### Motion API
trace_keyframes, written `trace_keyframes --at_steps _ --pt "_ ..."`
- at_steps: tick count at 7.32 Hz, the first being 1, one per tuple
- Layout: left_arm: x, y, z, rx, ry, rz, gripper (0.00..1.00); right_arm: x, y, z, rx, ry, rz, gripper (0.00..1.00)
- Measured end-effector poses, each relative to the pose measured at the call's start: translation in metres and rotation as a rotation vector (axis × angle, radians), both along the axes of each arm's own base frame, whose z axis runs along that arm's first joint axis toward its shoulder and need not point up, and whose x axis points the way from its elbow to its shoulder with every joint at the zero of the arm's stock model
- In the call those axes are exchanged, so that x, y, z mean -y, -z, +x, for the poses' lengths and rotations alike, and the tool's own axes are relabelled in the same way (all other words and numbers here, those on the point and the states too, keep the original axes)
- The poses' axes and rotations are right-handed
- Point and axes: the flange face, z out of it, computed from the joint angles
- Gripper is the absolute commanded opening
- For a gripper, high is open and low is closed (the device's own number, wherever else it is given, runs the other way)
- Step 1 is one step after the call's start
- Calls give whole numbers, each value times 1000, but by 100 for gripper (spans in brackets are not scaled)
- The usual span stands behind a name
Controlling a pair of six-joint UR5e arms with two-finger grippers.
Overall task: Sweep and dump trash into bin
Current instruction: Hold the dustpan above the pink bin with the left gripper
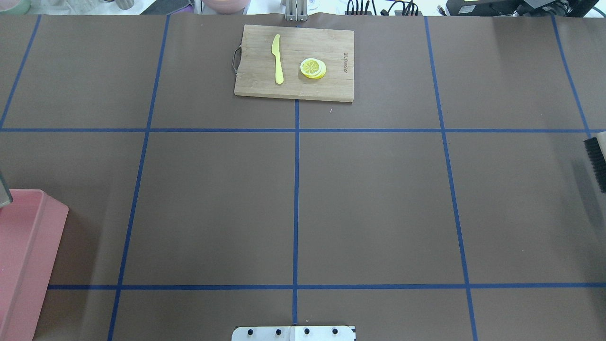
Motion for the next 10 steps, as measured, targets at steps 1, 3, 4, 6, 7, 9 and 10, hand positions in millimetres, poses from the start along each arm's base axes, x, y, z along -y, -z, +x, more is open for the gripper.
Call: trace_keyframes --at_steps 1,3,4,6,7,9,10 --pt "-7 -6 -8 6 -13 4 0 9 3 -6 5 -6 4 0" --pt "-23 -19 -21 13 -48 14 0 30 1 -23 10 -7 -6 0" --pt "-32 -27 -26 14 -71 16 0 39 -3 -31 8 0 -13 0" --pt "-45 -37 -31 14 -111 25 0 46 -8 -46 1 12 -27 0" --pt "-47 -38 -32 15 -132 39 0 50 -7 -53 0 16 -30 19" --pt "-48 -43 -33 17 -176 66 0 54 -5 -61 0 24 -31 100" --pt "-49 -47 -35 18 -192 73 0 56 -4 -64 1 28 -27 100"
